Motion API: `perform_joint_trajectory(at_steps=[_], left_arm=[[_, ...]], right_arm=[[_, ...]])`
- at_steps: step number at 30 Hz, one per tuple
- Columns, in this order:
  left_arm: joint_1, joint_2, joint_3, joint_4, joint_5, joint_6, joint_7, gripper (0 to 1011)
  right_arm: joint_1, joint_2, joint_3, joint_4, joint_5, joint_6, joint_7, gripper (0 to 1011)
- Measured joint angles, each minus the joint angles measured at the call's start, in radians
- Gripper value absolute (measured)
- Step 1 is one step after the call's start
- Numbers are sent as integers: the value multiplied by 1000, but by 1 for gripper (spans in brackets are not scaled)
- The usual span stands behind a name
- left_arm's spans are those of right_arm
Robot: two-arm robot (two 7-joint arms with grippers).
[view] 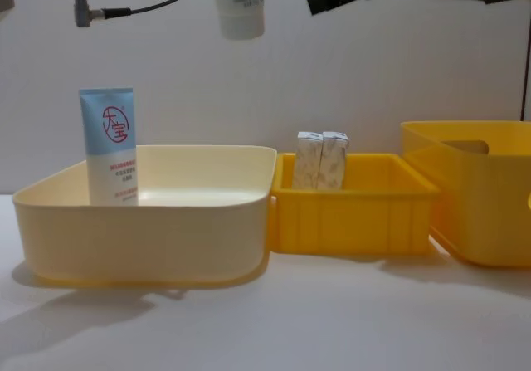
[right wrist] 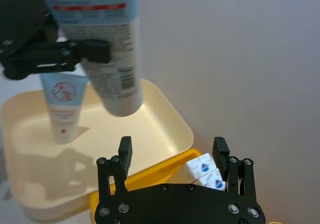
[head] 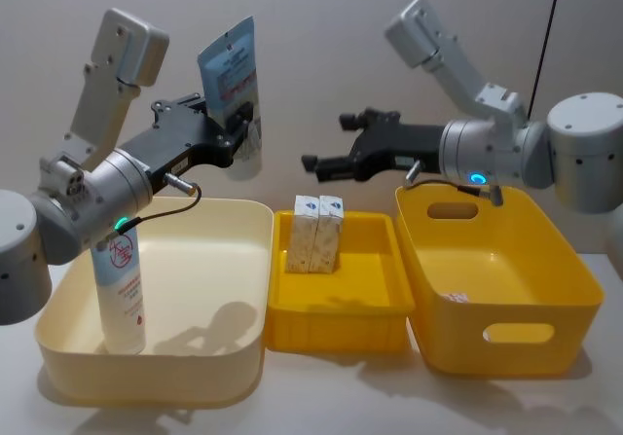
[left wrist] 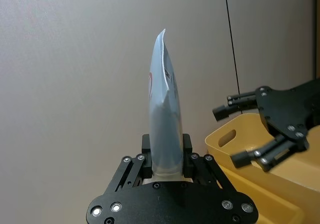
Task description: Bimanual collaborative sorting of washing and personal care products
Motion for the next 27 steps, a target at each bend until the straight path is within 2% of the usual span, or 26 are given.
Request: perform_joint_trajectory(at_steps=[7,12,20,27], left_arm=[[2,-5,-4,-2,7,5,3,318],[5,-7,-8,-2,9,7,5,318],[10,-10,-15,-2,11,8,7,318],[11,-14,-18,7,11,8,8,318]], right_arm=[[30,22,-66,5,1,30,127,1001],[39,26,-91,10,-2,28,161,1001],[41,24,-106,15,-8,-14,159,1001],[30,18,-106,15,-17,-76,107,1001]])
